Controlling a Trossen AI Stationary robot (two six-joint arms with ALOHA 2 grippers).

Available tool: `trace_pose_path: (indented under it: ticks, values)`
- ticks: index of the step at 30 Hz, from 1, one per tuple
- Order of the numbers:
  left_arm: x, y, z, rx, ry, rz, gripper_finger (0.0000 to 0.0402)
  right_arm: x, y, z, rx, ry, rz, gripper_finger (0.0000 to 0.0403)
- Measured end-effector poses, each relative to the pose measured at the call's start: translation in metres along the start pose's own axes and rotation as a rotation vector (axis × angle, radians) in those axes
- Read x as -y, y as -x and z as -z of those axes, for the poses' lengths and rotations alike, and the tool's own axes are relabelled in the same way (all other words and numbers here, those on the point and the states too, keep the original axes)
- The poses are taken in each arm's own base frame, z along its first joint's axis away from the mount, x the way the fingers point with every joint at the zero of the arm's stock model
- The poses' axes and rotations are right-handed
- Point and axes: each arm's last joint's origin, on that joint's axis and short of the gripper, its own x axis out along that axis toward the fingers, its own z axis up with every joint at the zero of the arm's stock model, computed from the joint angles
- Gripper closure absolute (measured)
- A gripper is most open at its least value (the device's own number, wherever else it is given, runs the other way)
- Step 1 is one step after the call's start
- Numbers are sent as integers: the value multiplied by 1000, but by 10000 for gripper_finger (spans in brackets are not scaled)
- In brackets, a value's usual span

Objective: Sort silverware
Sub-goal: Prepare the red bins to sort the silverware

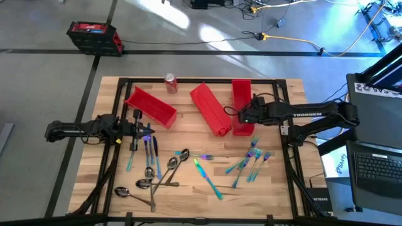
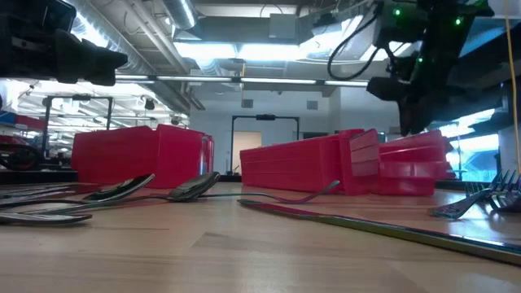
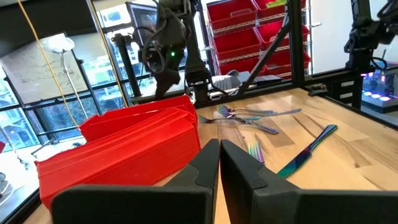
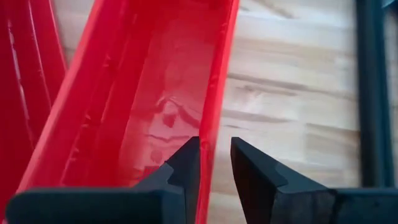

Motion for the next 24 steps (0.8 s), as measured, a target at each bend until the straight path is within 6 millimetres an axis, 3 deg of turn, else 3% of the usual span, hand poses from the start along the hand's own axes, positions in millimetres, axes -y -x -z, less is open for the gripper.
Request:
trace_pose_path:
  ticks: [9,16,24]
  values:
    - [0,0,0,0,0,0,402,-14,44,-22,87,142,-89,329]
    - [0,0,0,-1,0,0,402,-23,80,-34,380,207,-99,329]
    - [0,0,0,-1,0,0,402,-29,90,-41,506,266,-83,329]
